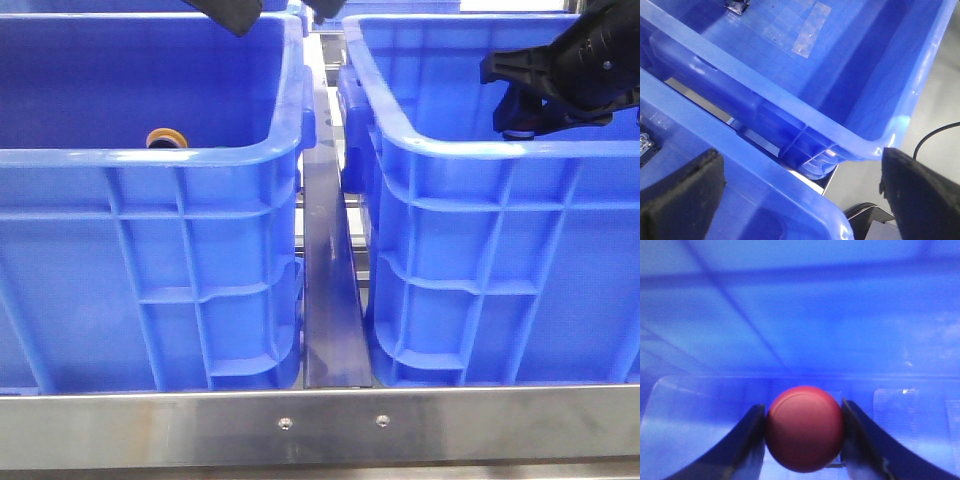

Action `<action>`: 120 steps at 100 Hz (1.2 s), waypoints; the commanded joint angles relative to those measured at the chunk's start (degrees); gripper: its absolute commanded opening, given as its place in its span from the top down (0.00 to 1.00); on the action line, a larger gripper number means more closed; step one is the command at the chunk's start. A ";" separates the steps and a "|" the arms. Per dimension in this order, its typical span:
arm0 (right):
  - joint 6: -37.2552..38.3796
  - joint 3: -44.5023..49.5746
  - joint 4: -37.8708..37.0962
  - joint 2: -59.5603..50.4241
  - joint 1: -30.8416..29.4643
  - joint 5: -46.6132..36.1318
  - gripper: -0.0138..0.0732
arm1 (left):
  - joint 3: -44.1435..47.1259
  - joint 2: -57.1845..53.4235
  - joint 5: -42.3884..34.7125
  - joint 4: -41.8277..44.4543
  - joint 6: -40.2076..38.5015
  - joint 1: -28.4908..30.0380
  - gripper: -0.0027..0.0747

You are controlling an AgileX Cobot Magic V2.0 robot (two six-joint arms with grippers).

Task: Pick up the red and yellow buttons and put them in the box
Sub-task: 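Lower the red button into the empty crate and open right gripper, then lower the left gripper and grasp a yellow-capped button switch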

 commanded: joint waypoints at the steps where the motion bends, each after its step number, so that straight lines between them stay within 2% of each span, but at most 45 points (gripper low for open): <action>1: -0.80 -2.06 0.71 -2.43 0.11 0.03 0.58 | -1.68 -1.82 -2.32 -1.59 0.11 -0.20 0.21; 11: -0.80 -2.06 0.71 -2.43 0.11 -0.02 0.53 | -1.68 -1.82 -2.32 -1.59 0.11 -0.20 0.21; 26: -0.80 -2.06 0.71 -2.43 0.11 0.04 0.28 | -1.68 -1.82 -2.32 -1.59 0.11 -0.20 0.21; 33: -0.80 -2.06 0.71 -2.54 0.11 -0.02 0.21 | -1.68 -1.82 -2.32 -1.59 0.11 -0.20 0.21; 77: -0.80 0.36 0.66 -9.22 0.11 -1.10 0.21 | -1.83 -1.93 -1.90 -1.59 0.11 -0.20 0.21; 91: -0.80 3.70 0.66 -14.38 0.11 -1.47 0.21 | -3.52 -2.76 0.58 -1.54 -0.80 3.54 0.21; 105: -0.80 5.56 0.66 -18.23 0.11 -1.47 0.21 | -4.83 -3.34 0.49 1.58 -12.69 11.74 0.21; 120: -0.80 5.82 0.66 -19.13 0.11 -1.26 0.21 | -4.71 -2.05 1.13 10.89 -27.33 18.78 0.21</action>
